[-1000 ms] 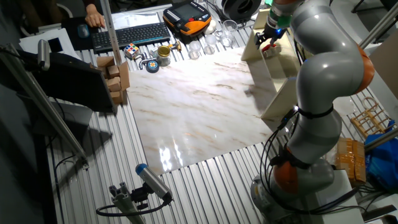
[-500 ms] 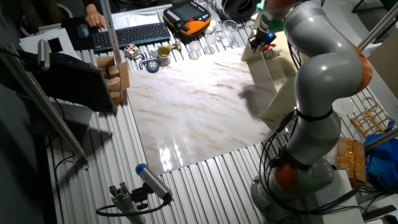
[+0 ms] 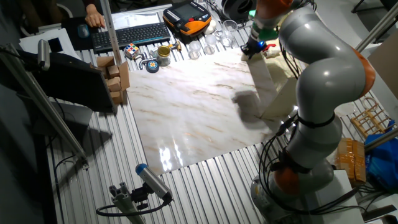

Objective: Put the object on the shelf

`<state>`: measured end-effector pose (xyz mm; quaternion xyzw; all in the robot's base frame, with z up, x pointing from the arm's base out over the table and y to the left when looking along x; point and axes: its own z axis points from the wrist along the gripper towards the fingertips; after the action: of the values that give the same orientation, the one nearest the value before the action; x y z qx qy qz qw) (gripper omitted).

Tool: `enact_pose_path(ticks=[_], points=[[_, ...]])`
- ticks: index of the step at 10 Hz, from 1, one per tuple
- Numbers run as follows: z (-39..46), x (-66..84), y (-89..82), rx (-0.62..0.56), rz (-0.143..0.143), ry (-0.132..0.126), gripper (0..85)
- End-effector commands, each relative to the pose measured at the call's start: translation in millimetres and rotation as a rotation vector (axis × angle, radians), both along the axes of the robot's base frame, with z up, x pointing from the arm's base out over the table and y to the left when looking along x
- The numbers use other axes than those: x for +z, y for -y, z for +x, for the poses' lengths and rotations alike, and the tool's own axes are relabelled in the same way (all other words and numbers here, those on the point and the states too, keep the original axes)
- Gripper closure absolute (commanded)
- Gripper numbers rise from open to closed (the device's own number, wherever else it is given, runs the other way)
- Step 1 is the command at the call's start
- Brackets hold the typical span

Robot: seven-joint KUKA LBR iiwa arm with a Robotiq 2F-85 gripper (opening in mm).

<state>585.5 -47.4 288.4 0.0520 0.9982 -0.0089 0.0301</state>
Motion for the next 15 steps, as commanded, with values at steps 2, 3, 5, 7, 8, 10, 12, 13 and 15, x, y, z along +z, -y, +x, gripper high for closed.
enact_pose_path(ticks=[2,3,5,7,8,10,12,13,15], points=[[-5.4,-6.9,-8.2,-0.011,0.006,0.003,85.0],[-8.5,-10.2,-12.0,-0.011,0.01,0.004,85.0],[-16.3,-18.9,-20.2,-0.01,0.02,0.007,85.0],[-26.9,-27.5,-33.1,-0.011,0.026,0.012,85.0],[-32.4,-30.2,-36.6,-0.005,0.035,0.012,85.0],[-39.9,-34.2,-40.0,0.036,0.025,0.005,85.0],[-46.0,-37.4,-43.1,0.104,-0.008,-0.001,85.0],[-51.1,-38.9,-44.8,0.11,0.001,-0.004,85.0],[-59.8,-41.1,-47.9,0.125,-0.006,-0.008,85.0]])
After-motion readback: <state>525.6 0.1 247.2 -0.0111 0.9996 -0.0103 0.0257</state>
